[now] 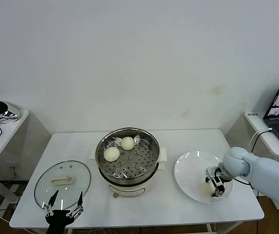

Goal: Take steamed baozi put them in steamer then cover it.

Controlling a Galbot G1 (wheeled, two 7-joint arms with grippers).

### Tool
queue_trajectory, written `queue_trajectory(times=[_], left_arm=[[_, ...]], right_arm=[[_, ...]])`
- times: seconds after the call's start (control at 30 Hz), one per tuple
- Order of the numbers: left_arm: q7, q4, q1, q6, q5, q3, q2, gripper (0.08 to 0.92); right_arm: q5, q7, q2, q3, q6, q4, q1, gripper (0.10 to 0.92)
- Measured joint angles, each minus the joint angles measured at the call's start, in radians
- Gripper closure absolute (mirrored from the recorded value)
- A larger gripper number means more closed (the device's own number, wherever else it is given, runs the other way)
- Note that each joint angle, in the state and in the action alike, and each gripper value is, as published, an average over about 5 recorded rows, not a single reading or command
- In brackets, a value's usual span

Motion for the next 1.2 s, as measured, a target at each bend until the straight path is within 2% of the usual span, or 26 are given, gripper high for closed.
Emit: queue_trajectory(times=[0.17, 0.63, 0.87, 1.2], left_arm=[[0.000, 0.001, -0.001, 0.000, -0.001, 0.000, 0.001, 0.177], [0.000, -0.002, -0.006, -0.002, -0.008, -0.001, 0.010, 0.177], [0.000, -0.003, -0.003, -0.010, -0.017, -0.008, 0.018, 0.177], [-0.001, -0.010, -0.002, -0.013, -0.026, -0.017, 0.020, 0.177]], right_arm=[[0.012, -0.009, -0.001, 0.002, 0.006, 0.001, 0.014, 0.535], [0.112, -0.085, 0.015, -0.047, 0.046, -0.029, 0.278, 0.523], [0.204, -0.099, 0.115, -0.115, 0.057, -0.062, 0.499, 0.522], [0.332, -0.100, 0.346, -0.194, 0.138, -0.097, 0.669, 0.505]])
